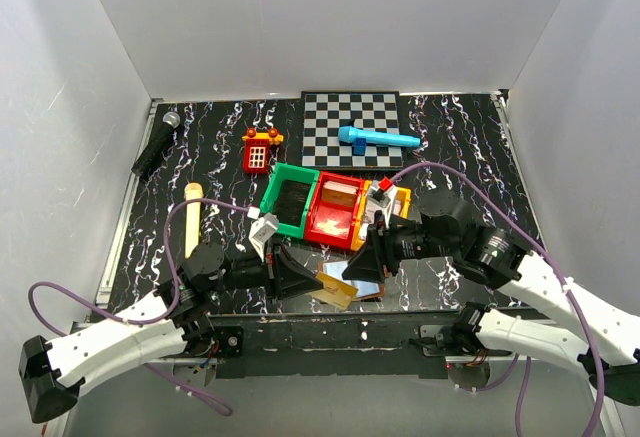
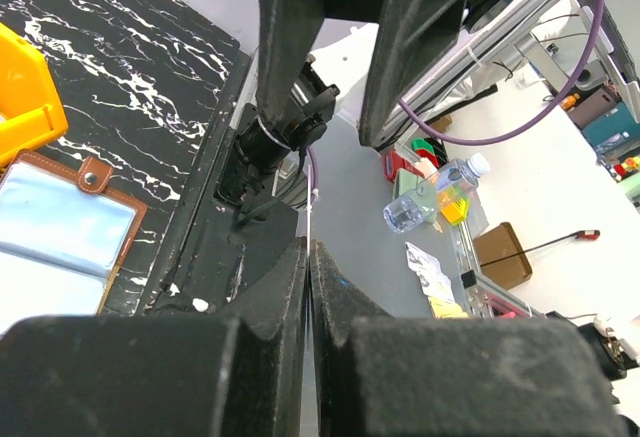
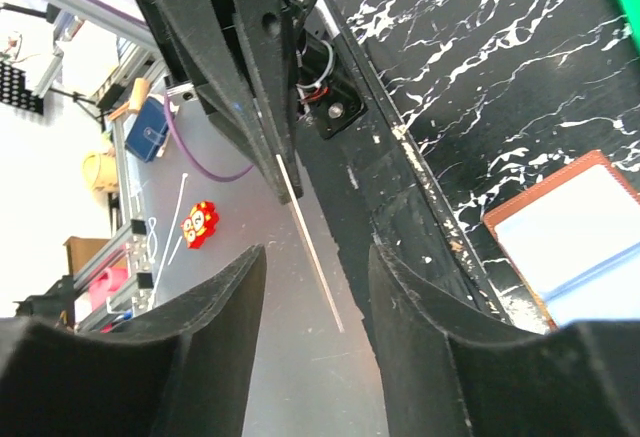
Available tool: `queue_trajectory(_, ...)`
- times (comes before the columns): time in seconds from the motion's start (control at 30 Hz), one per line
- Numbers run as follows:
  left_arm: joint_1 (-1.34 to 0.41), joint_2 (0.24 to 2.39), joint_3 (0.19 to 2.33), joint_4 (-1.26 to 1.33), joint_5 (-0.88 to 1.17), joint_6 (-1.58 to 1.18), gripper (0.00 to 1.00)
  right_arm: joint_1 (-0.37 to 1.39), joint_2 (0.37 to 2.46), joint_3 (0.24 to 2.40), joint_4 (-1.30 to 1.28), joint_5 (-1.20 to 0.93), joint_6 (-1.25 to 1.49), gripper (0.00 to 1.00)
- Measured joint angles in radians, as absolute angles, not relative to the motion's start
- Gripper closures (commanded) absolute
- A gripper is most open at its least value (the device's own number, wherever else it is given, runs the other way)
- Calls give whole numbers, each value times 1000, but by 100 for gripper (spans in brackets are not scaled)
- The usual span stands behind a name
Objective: Take the credit cards out of the card holder
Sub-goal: Place the credit card in the storage box.
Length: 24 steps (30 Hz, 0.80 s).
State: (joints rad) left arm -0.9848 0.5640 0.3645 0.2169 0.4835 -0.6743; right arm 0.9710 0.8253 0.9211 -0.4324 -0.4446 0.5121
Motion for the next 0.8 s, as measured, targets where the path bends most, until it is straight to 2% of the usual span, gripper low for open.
queue_trajectory(0.3, -943, 593, 364, 244, 522, -709, 100, 1010, 891, 921, -415, -494, 509, 60)
queue_trajectory(0.43, -938, 594, 364, 251, 534, -715, 100, 1010, 906, 921, -414, -495, 509, 63)
queue_trajectory(0.8, -935, 593, 364, 263, 543, -719, 100, 1010, 912, 921, -388, -498, 518, 80)
